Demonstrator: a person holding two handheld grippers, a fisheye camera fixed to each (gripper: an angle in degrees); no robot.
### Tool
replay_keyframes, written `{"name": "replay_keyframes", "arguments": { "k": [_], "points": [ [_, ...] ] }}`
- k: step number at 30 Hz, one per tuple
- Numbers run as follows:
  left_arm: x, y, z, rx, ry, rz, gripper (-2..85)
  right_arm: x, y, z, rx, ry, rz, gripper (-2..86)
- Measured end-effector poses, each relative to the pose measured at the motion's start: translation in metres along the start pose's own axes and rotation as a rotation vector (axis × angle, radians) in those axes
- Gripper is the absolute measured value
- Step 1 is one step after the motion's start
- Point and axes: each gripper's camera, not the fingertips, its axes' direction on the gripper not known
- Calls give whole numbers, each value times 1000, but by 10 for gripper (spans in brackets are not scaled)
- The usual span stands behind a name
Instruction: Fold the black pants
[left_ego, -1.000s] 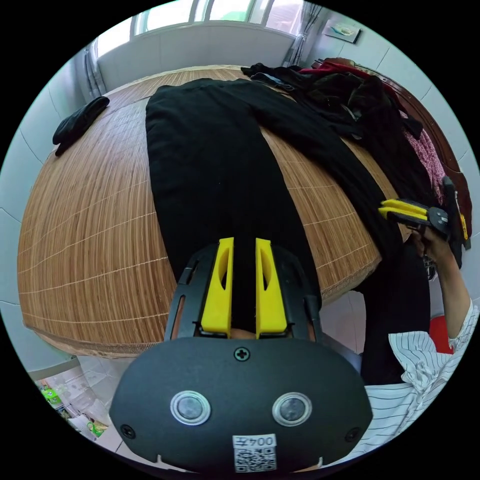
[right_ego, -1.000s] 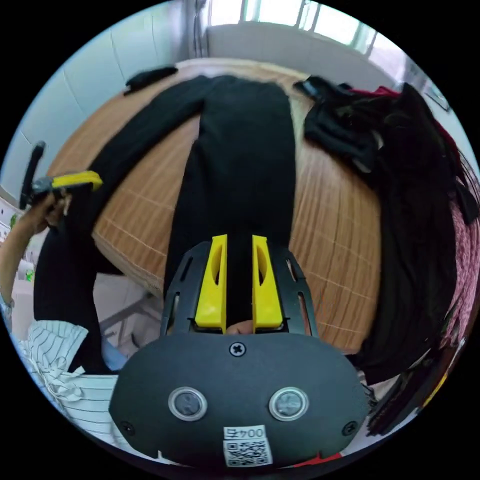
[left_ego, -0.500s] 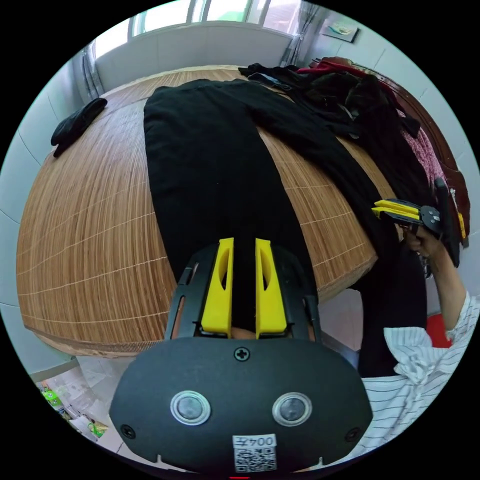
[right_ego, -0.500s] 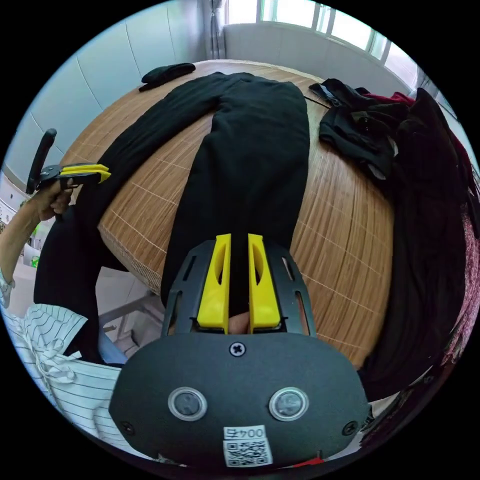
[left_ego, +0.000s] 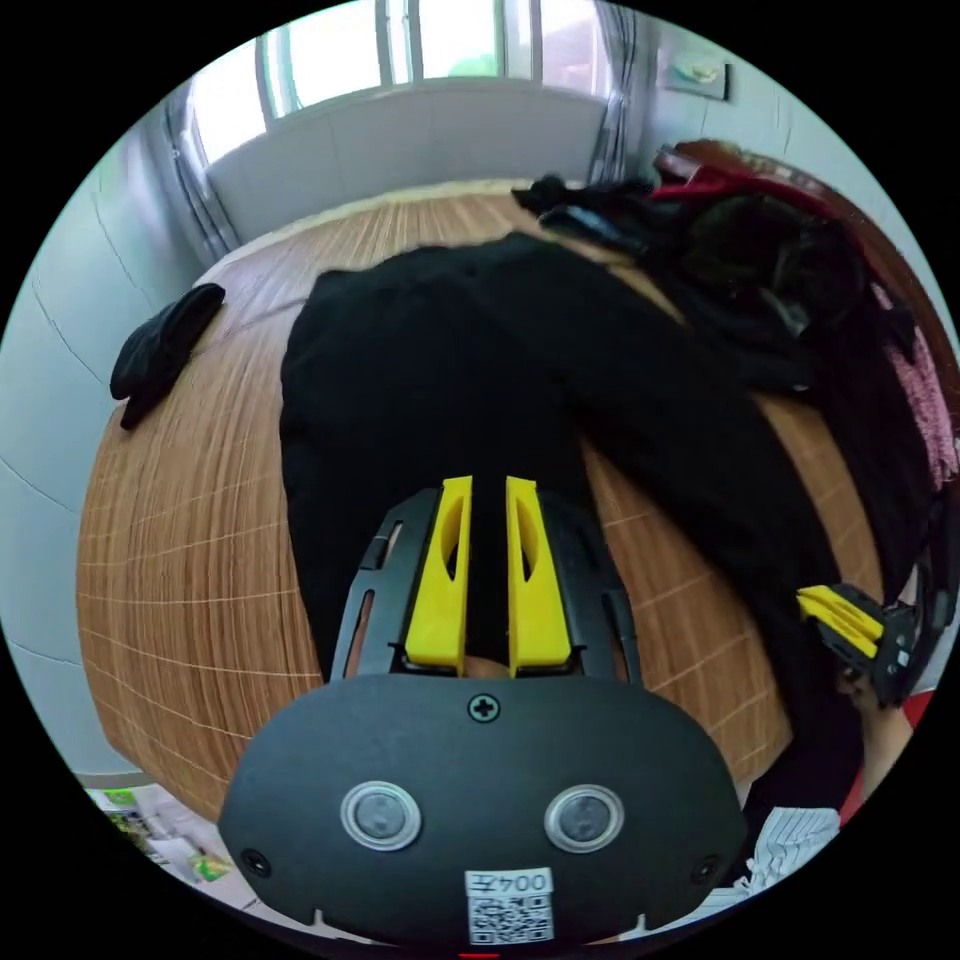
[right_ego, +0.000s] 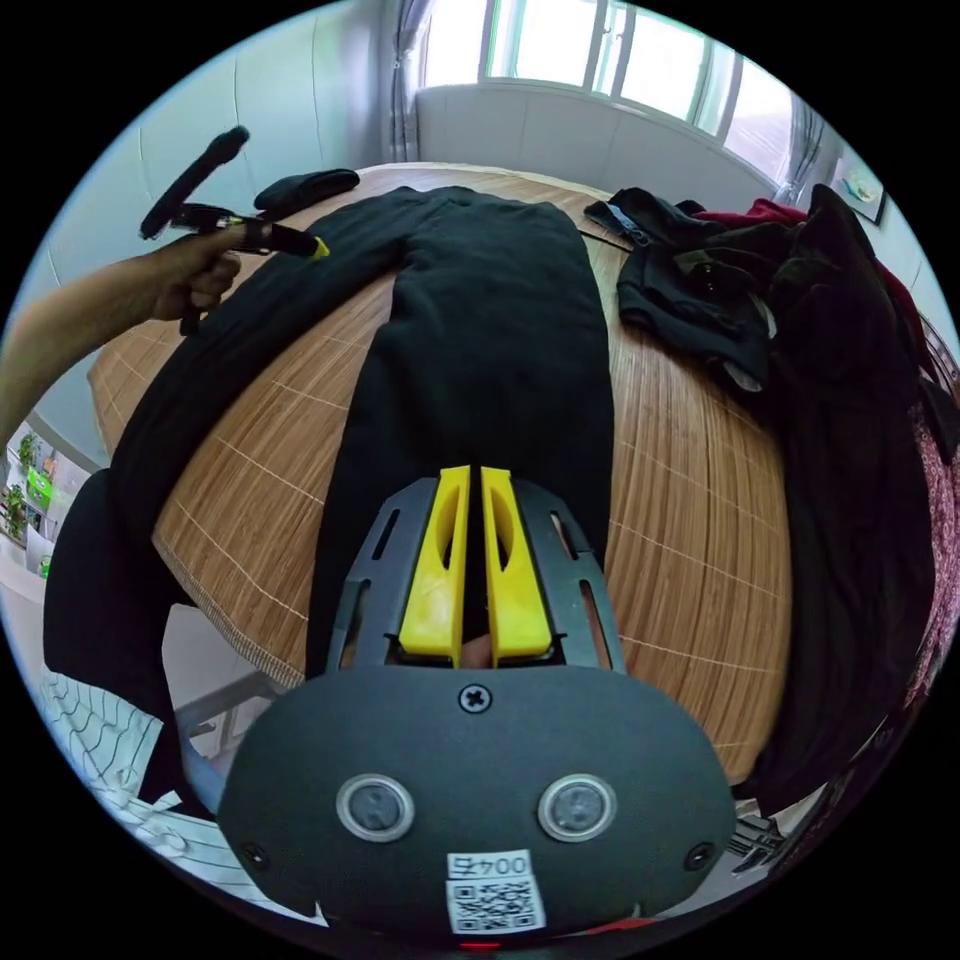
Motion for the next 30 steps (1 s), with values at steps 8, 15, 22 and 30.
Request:
{"name": "replay_keyframes", "arguments": {
  "k": [8, 15, 22, 30],
  "points": [
    [22, 1, -7, 212, 87, -38, 28, 5, 22, -7, 22, -24, 7, 39],
    [29, -9, 37, 67, 144, -97, 35, 15, 35, -10, 25, -57, 23, 38],
    [-3, 144, -46, 178, 167, -147, 72, 36, 50, -15, 33, -132, 58, 40],
    [11, 328, -67, 95, 90, -187, 118, 69, 75, -53, 68, -227, 181, 77]
  ]
}}
